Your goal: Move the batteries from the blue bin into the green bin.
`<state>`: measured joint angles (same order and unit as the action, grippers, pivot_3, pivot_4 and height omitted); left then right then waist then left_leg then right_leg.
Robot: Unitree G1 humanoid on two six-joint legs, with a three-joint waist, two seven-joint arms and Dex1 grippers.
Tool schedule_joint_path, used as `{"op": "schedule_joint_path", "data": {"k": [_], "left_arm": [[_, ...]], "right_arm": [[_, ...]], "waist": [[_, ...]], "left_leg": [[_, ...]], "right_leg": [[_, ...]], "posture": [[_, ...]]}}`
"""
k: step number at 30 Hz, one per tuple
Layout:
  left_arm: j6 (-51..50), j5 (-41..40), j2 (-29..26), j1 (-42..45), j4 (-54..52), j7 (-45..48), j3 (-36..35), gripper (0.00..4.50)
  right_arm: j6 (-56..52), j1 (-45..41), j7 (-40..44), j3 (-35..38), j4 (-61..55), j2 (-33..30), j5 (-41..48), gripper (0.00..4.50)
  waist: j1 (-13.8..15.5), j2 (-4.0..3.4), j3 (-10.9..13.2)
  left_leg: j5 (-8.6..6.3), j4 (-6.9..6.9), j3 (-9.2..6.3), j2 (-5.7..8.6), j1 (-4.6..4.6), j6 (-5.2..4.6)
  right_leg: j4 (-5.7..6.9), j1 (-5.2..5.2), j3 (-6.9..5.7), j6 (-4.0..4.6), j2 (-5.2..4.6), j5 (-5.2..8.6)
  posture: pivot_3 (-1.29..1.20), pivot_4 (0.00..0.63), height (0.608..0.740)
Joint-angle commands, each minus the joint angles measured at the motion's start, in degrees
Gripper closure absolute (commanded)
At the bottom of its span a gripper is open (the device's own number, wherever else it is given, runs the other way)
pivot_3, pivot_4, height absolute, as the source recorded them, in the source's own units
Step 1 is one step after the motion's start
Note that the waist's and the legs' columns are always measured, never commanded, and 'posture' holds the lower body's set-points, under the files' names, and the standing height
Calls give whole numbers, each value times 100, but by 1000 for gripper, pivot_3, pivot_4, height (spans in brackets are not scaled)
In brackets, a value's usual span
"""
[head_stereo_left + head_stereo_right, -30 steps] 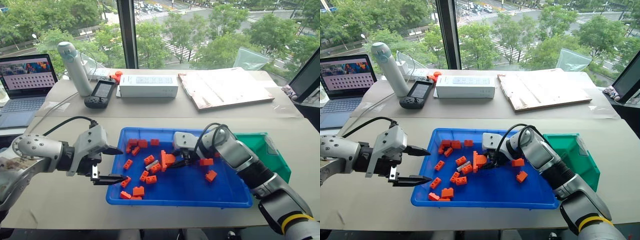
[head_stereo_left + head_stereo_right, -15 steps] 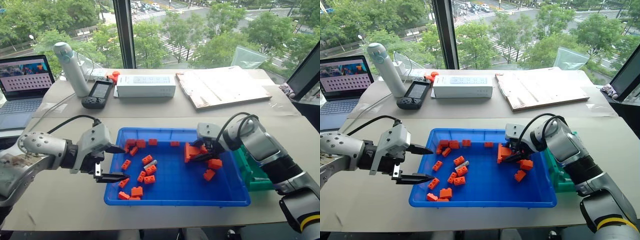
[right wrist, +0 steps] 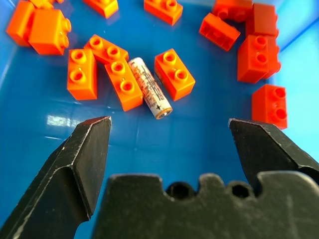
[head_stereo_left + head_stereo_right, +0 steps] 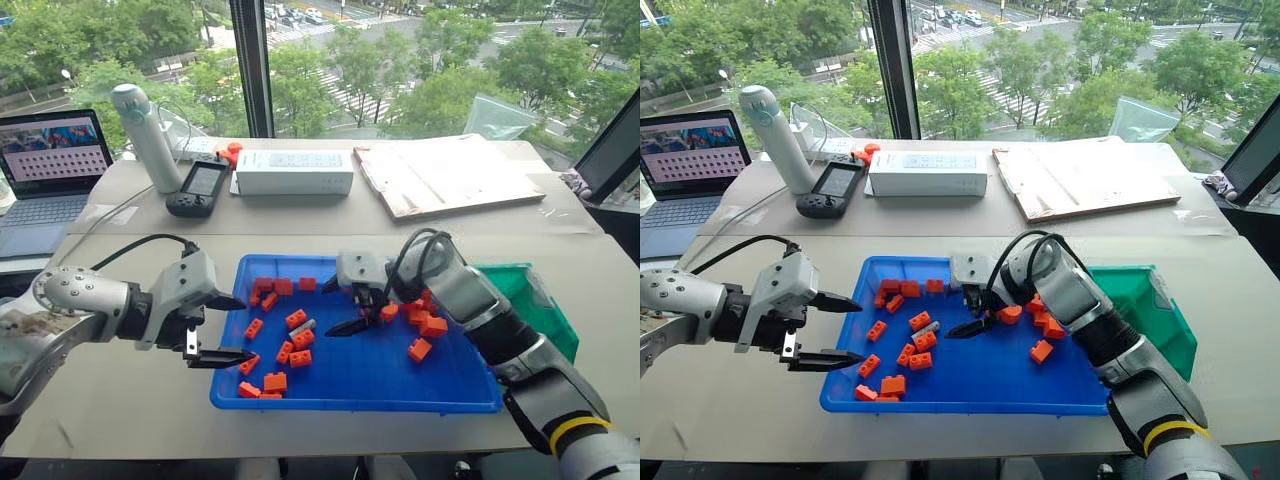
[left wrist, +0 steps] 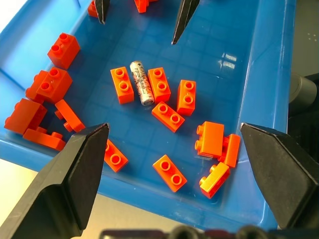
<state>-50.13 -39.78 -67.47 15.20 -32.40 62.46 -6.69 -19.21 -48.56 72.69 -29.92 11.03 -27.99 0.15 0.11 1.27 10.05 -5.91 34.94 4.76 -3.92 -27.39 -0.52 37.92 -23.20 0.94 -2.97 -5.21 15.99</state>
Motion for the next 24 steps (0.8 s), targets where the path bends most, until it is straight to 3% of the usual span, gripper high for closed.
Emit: {"op": "schedule_joint_path", "data": {"k": [1, 12, 15, 17, 19, 22, 24], "left_arm": [[57, -19, -125, -73, -117, 42, -250, 0], [144, 104, -155, -172, -149, 11, -243, 0], [144, 120, -140, -161, -159, -2, -227, 0], [144, 125, -132, -143, -156, -6, -211, 0], [146, 129, -128, -150, -158, 5, -212, 0], [163, 137, -128, -158, -148, 34, -205, 0], [189, 161, -112, -106, -110, 43, -147, 0]], "right_arm": [[458, -295, -68, -36, 658, 231, -237, 116], [537, -176, 278, -117, 783, 792, -210, 116], [365, -32, 419, -172, 551, 801, -177, 792], [295, 13, 456, -176, 474, 798, -184, 1681], [239, 48, 462, -157, 399, 782, -188, 2099], [175, 90, 455, -116, 289, 721, -193, 3193], [162, 111, 442, -95, 230, 625, -242, 3261]], "waist": [[-14, 0, 0], [-74, 1, -1], [-80, 1, -1], [-82, 1, -1], [-86, 2, -1], [-81, 1, -1], [-79, 2, -1]], "left_leg": [[0, 0, 0, 0, 0, 0], [4, -6, 0, -4, 0, 3], [3, -7, 0, -5, 0, 5], [3, -8, 0, -5, 0, 5], [4, -8, 2, -5, 0, 5], [4, -8, 1, -5, 0, 6], [3, -8, 2, -5, 0, 6]], "right_leg": [[1, 0, 0, 0, 0, 0], [10, 6, -2, 2, 4, 1], [12, 6, -2, 3, 4, 1], [12, 6, -2, 3, 4, 2], [12, 6, -2, 4, 3, 2], [12, 4, -3, 4, 4, 2], [11, 4, -3, 4, 3, 2]], "posture": [[0, 150, 740], [0, 150, 740], [0, 150, 740], [0, 150, 740], [0, 150, 740], [0, 150, 740], [0, 150, 740]]}}
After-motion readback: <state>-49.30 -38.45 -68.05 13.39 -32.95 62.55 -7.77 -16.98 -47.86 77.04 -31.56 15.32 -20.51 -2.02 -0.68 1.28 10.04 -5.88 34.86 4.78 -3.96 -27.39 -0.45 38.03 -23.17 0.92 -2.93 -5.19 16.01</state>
